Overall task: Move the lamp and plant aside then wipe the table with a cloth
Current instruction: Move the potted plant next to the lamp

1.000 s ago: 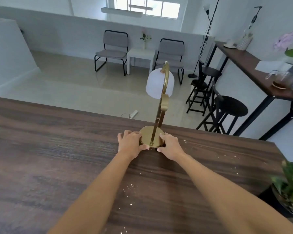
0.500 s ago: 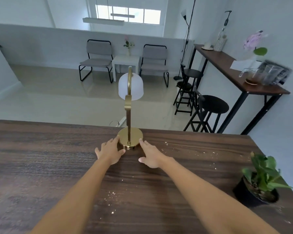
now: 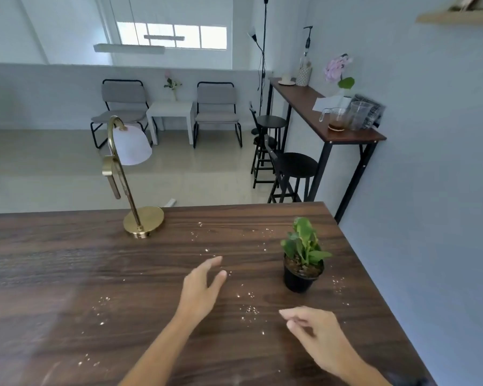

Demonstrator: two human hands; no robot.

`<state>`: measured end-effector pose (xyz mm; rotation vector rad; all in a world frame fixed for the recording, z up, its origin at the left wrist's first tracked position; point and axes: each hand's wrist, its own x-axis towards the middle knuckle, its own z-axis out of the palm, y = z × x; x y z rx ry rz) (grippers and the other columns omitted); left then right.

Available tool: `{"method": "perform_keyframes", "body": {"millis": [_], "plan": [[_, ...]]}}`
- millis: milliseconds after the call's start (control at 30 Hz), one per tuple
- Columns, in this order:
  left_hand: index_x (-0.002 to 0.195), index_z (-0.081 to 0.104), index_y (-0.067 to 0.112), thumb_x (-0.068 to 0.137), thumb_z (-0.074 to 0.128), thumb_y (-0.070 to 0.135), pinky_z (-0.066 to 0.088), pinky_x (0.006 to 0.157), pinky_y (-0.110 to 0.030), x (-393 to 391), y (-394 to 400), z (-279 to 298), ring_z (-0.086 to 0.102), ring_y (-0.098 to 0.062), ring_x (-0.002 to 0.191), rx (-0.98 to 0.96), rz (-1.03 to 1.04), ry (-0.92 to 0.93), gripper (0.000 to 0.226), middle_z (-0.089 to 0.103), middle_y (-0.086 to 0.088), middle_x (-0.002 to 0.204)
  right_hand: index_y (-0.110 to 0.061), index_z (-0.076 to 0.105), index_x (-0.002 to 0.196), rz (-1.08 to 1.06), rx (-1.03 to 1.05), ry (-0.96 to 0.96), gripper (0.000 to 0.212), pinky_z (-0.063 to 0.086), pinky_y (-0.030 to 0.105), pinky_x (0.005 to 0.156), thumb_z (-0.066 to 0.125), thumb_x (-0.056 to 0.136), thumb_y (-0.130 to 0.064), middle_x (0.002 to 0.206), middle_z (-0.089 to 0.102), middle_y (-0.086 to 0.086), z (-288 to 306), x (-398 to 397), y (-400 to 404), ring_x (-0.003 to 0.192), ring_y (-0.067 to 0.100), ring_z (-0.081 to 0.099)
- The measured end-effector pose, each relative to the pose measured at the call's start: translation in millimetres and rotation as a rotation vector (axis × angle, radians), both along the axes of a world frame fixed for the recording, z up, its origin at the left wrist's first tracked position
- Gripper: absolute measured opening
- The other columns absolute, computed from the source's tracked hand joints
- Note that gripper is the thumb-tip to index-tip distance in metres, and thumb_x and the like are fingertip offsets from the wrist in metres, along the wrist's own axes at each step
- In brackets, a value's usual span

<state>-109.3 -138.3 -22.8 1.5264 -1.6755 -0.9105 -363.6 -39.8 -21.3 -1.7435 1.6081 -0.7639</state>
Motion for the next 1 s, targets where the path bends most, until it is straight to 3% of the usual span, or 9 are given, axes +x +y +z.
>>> {"method": "perform_keyframes", "body": {"millis": [67, 133, 233, 333, 433, 533, 700, 833, 1000], "plan": [[0.123, 0.063, 0.017, 0.088, 0.063, 0.019, 0.046, 0.095, -0.016, -41.7, 15.3, -5.3, 0.06, -0.004, 0.114, 0.08, -0.026, 0.139, 0.034, 0.066, 0.007, 0.121, -0.047, 0.071, 0.087, -0.196, 0.047, -0.086, 0.029, 0.053, 0.016, 0.087, 0.067, 0.089, -0.018, 0.089, 0.074, -0.026, -4.2, -37.2, 3.2, 0.09, -0.003, 0.069], [0.126, 0.06, 0.017, 0.089, 0.062, 0.019, 0.045, 0.099, -0.016, -79.6, 26.7, -9.8, 0.059, 0.001, 0.113, 0.158, -0.033, 0.277, 0.038, 0.064, 0.006, 0.125, -0.039, 0.07, 0.101, -0.333, 0.064, -0.191, 0.018, 0.052, 0.03, 0.097, 0.061, 0.092, -0.026, 0.103, 0.074, -0.014, -8.7, -61.8, -8.5, 0.094, 0.002, 0.069], [0.137, 0.049, 0.018, 0.09, 0.061, 0.023, 0.04, 0.103, -0.017, -119.8, 34.7, -9.1, 0.052, 0.004, 0.119, 0.23, -0.002, 0.452, 0.048, 0.055, 0.01, 0.135, -0.031, 0.047, 0.14, -0.302, 0.119, -0.405, 0.044, 0.04, 0.039, 0.111, 0.051, 0.096, -0.038, 0.14, 0.049, -0.013, -3.2, -66.7, -32.6, 0.124, 0.008, 0.052], [0.141, 0.043, 0.02, 0.092, 0.059, 0.022, 0.04, 0.099, -0.01, -141.1, 34.8, -0.3, 0.052, 0.015, 0.113, 0.231, -0.029, 0.539, 0.052, 0.053, 0.011, 0.136, -0.028, 0.034, 0.147, -0.236, 0.128, -0.597, 0.055, 0.037, 0.038, 0.112, 0.05, 0.095, -0.035, 0.14, 0.044, -0.014, 1.9, -53.5, -45.2, 0.13, 0.008, 0.044], [0.142, 0.043, 0.02, 0.092, 0.059, 0.017, 0.04, 0.102, -0.013, -137.9, 30.6, 5.2, 0.051, 0.011, 0.118, 0.215, 0.016, 0.58, 0.053, 0.056, 0.007, 0.137, -0.032, 0.033, 0.145, -0.207, 0.081, -0.594, 0.055, 0.04, 0.038, 0.11, 0.052, 0.093, -0.035, 0.138, 0.051, -0.011, 3.8, -37.4, -50.6, 0.126, 0.009, 0.05], [0.142, 0.043, 0.021, 0.09, 0.061, 0.019, 0.04, 0.106, -0.019, -105.5, 25.5, 11.3, 0.052, 0.002, 0.124, 0.207, 0.076, 0.602, 0.055, 0.057, 0.006, 0.137, -0.027, 0.03, 0.147, -0.127, 0.083, -0.577, 0.053, 0.039, 0.036, 0.11, 0.049, 0.098, -0.021, 0.132, 0.05, -0.021, 10.9, -10.7, -63.1, 0.119, 0.001, 0.052], [0.144, 0.04, 0.02, 0.091, 0.061, 0.021, 0.038, 0.11, -0.03, -15.0, 7.9, 25.0, 0.049, -0.001, 0.127, 0.151, 0.172, 0.593, 0.057, 0.054, 0.007, 0.139, -0.023, 0.026, 0.151, -0.001, 0.139, -0.541, 0.057, 0.033, 0.045, 0.116, 0.05, 0.099, -0.018, 0.153, 0.036, -0.006, 16.1, 68.5, -110.0, 0.136, 0.012, 0.042], [0.145, 0.038, 0.018, 0.092, 0.058, 0.016, 0.038, 0.106, -0.021, 63.7, -9.7, 27.5, 0.048, -0.001, 0.126, 0.122, 0.243, 0.579, 0.056, 0.052, 0.006, 0.141, -0.024, 0.029, 0.149, 0.065, 0.175, -0.567, 0.056, 0.035, 0.046, 0.114, 0.052, 0.099, -0.016, 0.15, 0.041, -0.008, 13.0, 155.2, -143.0, 0.134, 0.013, 0.044], [0.145, 0.038, 0.018, 0.093, 0.057, 0.014, 0.037, 0.111, -0.032, 144.7, -29.3, 18.4, 0.05, -0.007, 0.126, 0.156, 0.339, 0.567, 0.055, 0.055, 0.004, 0.139, -0.023, 0.037, 0.147, 0.087, 0.208, -0.546, 0.052, 0.037, 0.043, 0.113, 0.051, 0.098, -0.01, 0.145, 0.048, -0.009, 5.6, 243.2, -171.4, 0.132, 0.01, 0.045]]}}
